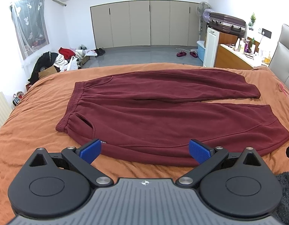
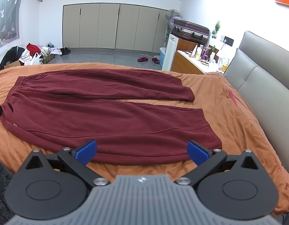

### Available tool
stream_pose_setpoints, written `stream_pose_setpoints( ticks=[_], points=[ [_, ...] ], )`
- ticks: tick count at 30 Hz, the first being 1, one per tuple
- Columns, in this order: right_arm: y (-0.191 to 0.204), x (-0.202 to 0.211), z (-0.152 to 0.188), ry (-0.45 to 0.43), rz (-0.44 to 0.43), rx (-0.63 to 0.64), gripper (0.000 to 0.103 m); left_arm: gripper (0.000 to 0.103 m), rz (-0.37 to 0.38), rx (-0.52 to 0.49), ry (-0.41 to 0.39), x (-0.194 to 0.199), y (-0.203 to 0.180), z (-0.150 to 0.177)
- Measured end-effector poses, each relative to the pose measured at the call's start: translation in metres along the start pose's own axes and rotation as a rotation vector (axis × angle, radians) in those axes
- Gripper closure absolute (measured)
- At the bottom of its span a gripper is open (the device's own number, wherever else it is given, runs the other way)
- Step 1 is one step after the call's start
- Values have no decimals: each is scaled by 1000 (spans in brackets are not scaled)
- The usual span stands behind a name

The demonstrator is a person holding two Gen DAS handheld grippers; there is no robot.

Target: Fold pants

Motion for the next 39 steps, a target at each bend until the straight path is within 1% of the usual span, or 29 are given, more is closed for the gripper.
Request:
stream_pose_setpoints(
  ticks=[5, 10, 15, 17, 20, 22, 25, 26, 27, 28, 29, 30, 31, 32, 33, 34, 37, 39],
  points=[
    [1, 0, 0, -1, 3, 1, 5, 0, 25, 13, 2, 1, -1, -1],
    [1, 0, 1, 1, 4, 2, 5, 0, 9, 3, 1, 0, 0, -1],
    [-1, -1, 2, -1, 12, 9, 5, 0, 35, 19, -16, -1, 1, -2],
    [-3, 0, 2, -8, 16, 3, 5, 0, 28, 38, -24, -2, 5, -4],
    [-6, -1, 3, -20, 14, -9, 5, 0, 26, 38, -84, -1, 7, -8],
    [-8, -1, 3, -33, 12, -15, 5, 0, 6, 54, -131, 1, 10, -11],
    [-11, -2, 2, -58, 18, -20, 5, 0, -12, 49, -254, 4, 11, -15],
    [-12, -2, 3, -64, 22, -20, 5, 0, -14, 59, -233, 0, 12, -12],
    [-13, -4, 3, -68, 25, -20, 5, 0, 8, 78, -174, -8, 12, -8],
    [-14, -5, 3, -76, 28, -22, 5, 0, 40, 147, -109, -17, 16, -4],
    [-14, -7, 3, -82, 28, -24, 5, 0, 101, 237, -60, -25, 19, 0],
    [-16, -9, 4, -86, 24, -27, 5, 0, 146, 293, -28, -34, 23, 2],
    [-16, -11, 5, -88, 18, -28, 5, 0, 147, 324, 3, -42, 26, 5],
    [-17, -13, 6, -90, 12, -28, 5, 0, 114, 341, 28, -50, 31, 8],
    [-20, -16, 7, -95, 8, -27, 5, 0, 62, 344, 36, -58, 37, 10],
    [-21, -18, 7, -104, 4, -24, 5, 0, 24, 340, 16, -63, 42, 10],
    [-30, -27, 6, -141, -37, -26, 5, 0, -83, 319, -84, -75, 58, 6],
    [-42, -36, 8, -146, -69, -54, 5, 0, -142, 291, -98, -89, 66, 3]
  ],
)
Point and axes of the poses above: each gripper's, at about its wrist camera, not at the fingertips, and x roughly against the way its jaws point, y to its left, z to its underside, the point moved 10 cm from there along -x, roughly the way its jaws point, and after that the axes turned 13 degrees about -z, right-handed, at the moved point
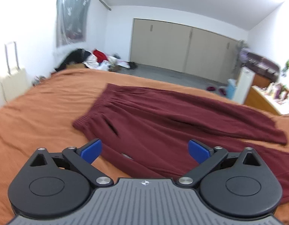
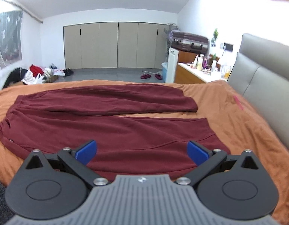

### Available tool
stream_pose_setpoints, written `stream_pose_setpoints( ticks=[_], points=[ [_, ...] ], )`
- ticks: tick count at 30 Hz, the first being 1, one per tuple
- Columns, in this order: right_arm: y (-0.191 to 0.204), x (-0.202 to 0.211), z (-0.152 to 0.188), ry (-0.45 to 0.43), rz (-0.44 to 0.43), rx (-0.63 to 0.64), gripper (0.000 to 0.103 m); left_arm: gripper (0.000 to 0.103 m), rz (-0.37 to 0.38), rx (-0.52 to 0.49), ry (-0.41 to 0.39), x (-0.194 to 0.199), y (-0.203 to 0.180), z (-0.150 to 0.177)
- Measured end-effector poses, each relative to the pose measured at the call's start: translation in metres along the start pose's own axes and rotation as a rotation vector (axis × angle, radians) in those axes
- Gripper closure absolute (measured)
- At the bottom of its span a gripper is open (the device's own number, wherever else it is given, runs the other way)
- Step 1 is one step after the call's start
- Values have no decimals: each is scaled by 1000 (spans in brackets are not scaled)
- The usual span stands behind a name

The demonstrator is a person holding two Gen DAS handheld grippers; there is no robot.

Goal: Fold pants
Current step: 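Lower the left tool to the waistband while the right tool reaches the leg hems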

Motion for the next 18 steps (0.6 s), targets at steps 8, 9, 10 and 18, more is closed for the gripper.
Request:
stream_pose_setpoints(
  ticks=[8, 9, 10, 18],
  points=[
    [-96, -59, 31, 92, 17, -198, 6, 0, 3, 26, 144, -93, 18, 7],
    [-112, -69, 39, 118, 20, -258, 10, 0, -5, 39, 167, -104, 24, 9],
    [-126, -77, 47, 139, 18, -320, 15, 0, -16, 54, 186, -113, 32, 16],
    [-218, -115, 93, 200, 6, -762, 14, 0, 73, 381, 440, -193, 63, 39]
  ],
)
Point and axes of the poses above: each gripper's, at about its wrist camera, not at the fingertips, and x roughly against the way its jaws point, y to its left, z to its underside, the point moved 10 cm from there along -x, roughly the way its jaws point, and after that the axes turned 13 degrees about -z, right-handed, at the moved point
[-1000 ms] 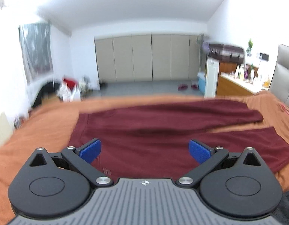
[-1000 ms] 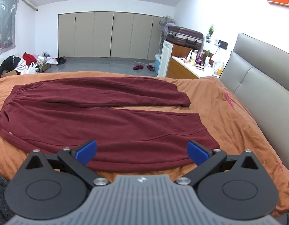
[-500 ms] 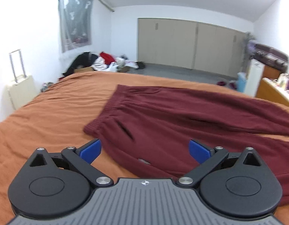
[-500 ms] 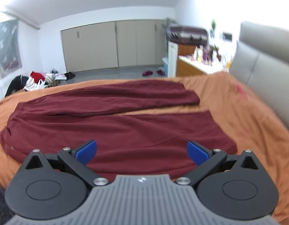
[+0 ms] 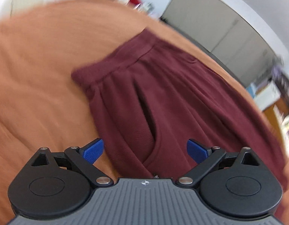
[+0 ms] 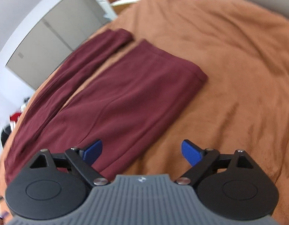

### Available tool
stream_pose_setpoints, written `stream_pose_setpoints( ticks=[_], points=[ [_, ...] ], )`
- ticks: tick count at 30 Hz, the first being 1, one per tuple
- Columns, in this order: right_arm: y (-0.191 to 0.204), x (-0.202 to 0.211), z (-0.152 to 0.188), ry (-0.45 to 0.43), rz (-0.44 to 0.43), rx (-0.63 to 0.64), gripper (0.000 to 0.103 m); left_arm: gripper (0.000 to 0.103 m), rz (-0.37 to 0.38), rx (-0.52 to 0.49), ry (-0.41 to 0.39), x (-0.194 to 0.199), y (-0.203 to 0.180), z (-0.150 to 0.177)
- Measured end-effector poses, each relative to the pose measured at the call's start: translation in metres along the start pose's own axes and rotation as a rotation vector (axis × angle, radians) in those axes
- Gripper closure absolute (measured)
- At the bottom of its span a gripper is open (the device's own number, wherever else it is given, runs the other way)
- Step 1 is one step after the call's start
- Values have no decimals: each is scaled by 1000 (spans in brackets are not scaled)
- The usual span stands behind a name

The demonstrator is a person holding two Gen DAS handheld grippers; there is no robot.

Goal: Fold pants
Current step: 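Lower the left tool to the waistband while the right tool reaches the leg hems, then close the left tool on the waistband while the right tool grasps the hems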

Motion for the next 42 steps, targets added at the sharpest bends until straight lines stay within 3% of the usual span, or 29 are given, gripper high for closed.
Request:
stream_pose_setpoints(
  ticks=[3, 8, 13, 17, 20, 22, 25, 29, 34, 35, 37, 38, 39, 40, 42],
  points=[
    [-20, -10, -4, 8, -12, -85, 13, 0, 76, 93, 69, -20, 12, -4],
    [-46, -25, -8, 44, -20, -175, 12, 0, 108, 183, 163, -41, 26, -2],
    [-54, -44, -16, 38, -81, -261, 8, 0, 170, 278, 180, -49, 37, 0],
    [-59, -40, -26, -55, -208, -326, 8, 0, 264, 376, 153, -52, 50, -17],
    [-66, -45, -39, -101, -282, -373, 15, 0, 310, 334, 207, -58, 48, -24],
    [-63, -48, -53, -129, -309, -345, 32, 0, 318, 264, 194, -53, 44, -20],
    [-57, -64, -64, -115, -291, -314, 36, 0, 307, 210, 166, -49, 40, -14],
    [-51, -76, -67, -105, -267, -287, 36, 0, 327, 240, 170, -44, 49, -15],
    [-47, -86, -74, -118, -263, -255, 36, 1, 410, 361, 182, -57, 60, -24],
    [-46, -88, -75, -121, -262, -253, 37, 5, 410, 368, 173, -59, 59, -25],
    [-46, -86, -73, -124, -253, -245, 52, 24, 374, 328, 154, -60, 55, -25],
    [-46, -82, -69, -120, -243, -239, 56, 43, 338, 281, 150, -61, 52, -24],
    [-47, -80, -68, -115, -236, -235, 66, 55, 308, 238, 142, -62, 50, -23],
    [-47, -81, -68, -112, -235, -232, 82, 60, 300, 220, 136, -63, 48, -22],
    [-49, -85, -68, -100, -239, -250, 94, 84, 331, 242, 152, -64, 48, -20]
  ],
)
Point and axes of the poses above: each gripper's, at about its wrist camera, not at the fingertips, and x roughly against the way its jaws point, y to its left, z to its underside, the point moved 10 cm from there along -x, roughly the way its jaws point, and after that the axes turned 13 degrees about -z, right-handed, at the moved point
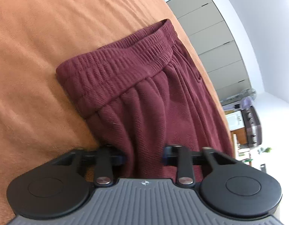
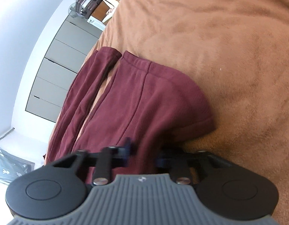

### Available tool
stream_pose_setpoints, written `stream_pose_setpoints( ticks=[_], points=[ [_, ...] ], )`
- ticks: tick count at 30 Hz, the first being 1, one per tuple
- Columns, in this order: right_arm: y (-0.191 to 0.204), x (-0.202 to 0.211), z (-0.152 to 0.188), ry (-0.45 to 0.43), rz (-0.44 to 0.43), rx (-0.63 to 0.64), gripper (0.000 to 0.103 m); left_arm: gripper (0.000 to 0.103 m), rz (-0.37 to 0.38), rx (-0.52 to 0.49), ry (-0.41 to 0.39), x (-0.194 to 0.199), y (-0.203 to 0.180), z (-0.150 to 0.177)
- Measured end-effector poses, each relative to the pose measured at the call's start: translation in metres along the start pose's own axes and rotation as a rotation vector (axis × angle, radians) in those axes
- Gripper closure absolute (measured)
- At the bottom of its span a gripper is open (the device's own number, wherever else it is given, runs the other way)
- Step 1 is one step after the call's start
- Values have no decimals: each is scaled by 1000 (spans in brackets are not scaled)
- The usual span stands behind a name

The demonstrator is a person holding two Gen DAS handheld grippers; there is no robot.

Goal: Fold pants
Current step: 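Close the left tool on the waistband while the right tool grasps the hems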

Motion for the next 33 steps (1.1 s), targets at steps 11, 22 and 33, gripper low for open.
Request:
stream_pose_setpoints(
  ticks=[11, 22, 33],
  points=[
    [38, 7, -11, -34, 93, 116, 101, 91, -116, 44, -57, 21, -19, -3],
    [150, -53, -81, 25, 133, 191, 101, 92, -159, 9, -80, 41, -107, -38],
    [207, -158, -158, 22, 198, 221, 101, 92, -282, -6, -76, -29, -173, -102]
  ],
)
Point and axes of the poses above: each gripper's, at about its wrist camera, not at the fingertips, and x roughly against the way its jaws point, y to its left, z to its underside, the point moved 10 cm from there along -x, roughly the way its jaws point, and after that the axes turned 13 degrees about -z, right-handed, at the moved point
